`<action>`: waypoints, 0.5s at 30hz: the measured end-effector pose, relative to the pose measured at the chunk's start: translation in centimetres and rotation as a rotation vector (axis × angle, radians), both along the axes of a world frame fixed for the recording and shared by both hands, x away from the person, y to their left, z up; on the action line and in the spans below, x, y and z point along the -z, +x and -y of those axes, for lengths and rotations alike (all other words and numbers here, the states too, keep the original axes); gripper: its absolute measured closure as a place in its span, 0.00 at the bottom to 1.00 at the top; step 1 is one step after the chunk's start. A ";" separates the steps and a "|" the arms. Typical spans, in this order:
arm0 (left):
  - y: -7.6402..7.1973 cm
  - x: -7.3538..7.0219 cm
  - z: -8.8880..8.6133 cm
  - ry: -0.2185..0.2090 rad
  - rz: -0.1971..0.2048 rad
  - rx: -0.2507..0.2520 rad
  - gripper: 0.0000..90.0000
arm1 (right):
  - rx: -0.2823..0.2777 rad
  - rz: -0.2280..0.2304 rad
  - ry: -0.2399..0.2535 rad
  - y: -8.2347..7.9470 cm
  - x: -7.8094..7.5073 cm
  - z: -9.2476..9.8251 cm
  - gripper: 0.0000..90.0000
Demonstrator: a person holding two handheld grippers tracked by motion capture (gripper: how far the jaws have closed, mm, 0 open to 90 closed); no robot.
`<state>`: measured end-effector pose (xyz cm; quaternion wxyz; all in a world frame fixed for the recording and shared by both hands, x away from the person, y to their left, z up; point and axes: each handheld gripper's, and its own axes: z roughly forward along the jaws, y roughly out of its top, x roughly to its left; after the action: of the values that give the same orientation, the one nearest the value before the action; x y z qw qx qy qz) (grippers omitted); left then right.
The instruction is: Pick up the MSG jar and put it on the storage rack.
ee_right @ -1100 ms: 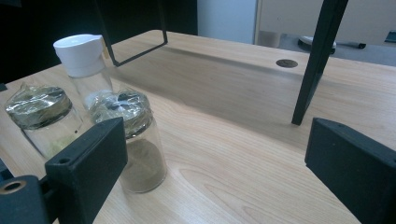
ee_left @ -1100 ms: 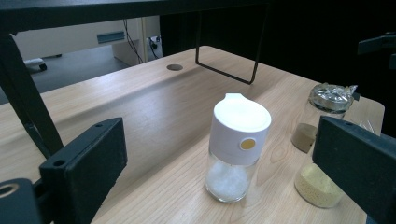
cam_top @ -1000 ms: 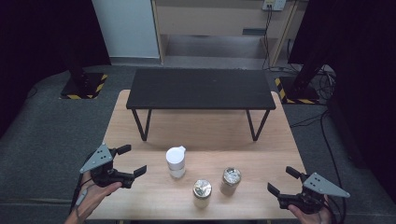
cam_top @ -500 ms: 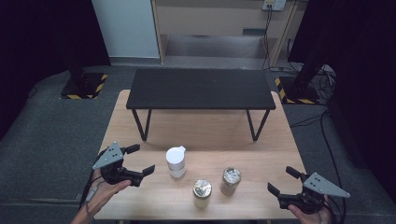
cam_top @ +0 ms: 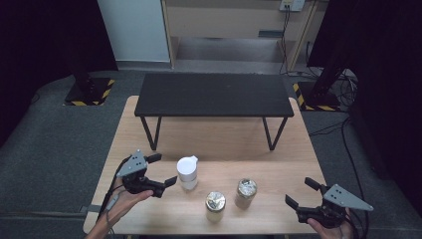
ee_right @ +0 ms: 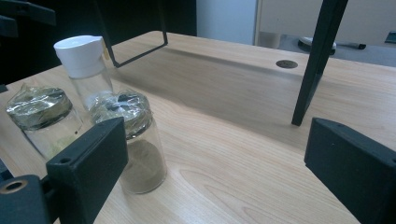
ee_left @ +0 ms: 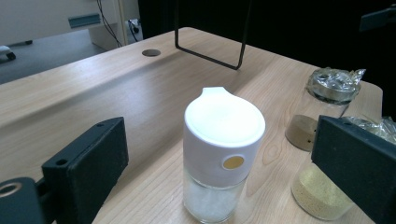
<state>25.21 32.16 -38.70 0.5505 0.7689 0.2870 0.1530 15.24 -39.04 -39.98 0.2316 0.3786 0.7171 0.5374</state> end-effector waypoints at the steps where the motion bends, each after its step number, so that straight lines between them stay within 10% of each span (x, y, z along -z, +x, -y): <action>1: 0.1 0.1 0.3 0.007 -0.003 -0.001 0.03 | 0.000 0.000 0.000 0.0 0.0 0.0 0.08; 15: 0.7 0.9 2.4 0.043 -0.002 -0.010 0.03 | -0.001 0.004 0.001 0.0 0.0 0.0 0.08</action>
<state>25.88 29.74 -39.62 0.5326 0.7793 0.2880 0.1613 15.22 -39.08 -40.01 0.2325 0.3772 0.7168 0.5384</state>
